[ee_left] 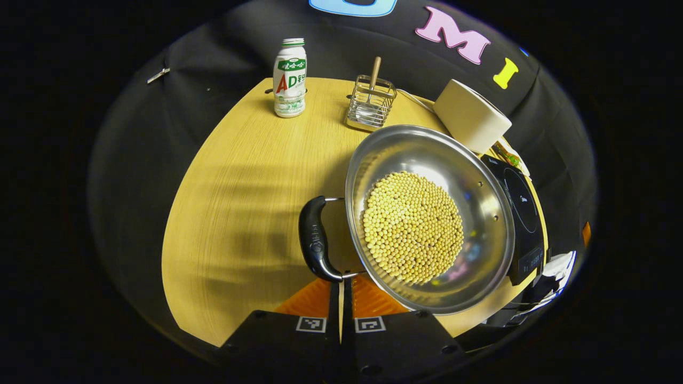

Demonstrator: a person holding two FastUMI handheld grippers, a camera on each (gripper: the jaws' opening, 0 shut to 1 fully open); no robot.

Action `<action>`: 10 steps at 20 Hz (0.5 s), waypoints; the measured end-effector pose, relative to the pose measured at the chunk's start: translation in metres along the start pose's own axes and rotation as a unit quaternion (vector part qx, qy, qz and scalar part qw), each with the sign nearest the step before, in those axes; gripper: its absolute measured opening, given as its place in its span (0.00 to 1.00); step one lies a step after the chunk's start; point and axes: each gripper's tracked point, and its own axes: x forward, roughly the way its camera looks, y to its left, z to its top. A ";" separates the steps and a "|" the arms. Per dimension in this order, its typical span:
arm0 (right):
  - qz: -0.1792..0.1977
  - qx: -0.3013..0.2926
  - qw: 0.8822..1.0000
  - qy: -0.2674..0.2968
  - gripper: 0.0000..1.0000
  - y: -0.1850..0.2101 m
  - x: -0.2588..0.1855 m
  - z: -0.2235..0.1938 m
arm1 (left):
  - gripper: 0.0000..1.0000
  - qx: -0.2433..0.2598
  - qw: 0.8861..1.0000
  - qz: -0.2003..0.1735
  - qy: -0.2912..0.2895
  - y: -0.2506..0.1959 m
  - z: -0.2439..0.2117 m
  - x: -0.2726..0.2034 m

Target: First push the handle of the pot to place it horizontally, then grasp the pot with both hands and set it on the induction cooktop.

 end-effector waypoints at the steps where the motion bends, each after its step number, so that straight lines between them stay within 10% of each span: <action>1: -0.002 0.003 1.000 0.002 0.98 -0.002 0.000 -0.001 | 0.05 0.004 1.000 0.005 -0.001 0.004 0.003 0.002; 10: 0.028 -0.011 0.999 0.019 0.98 0.017 0.002 -0.013 | 0.05 -0.008 1.000 0.020 -0.021 0.020 0.021 0.007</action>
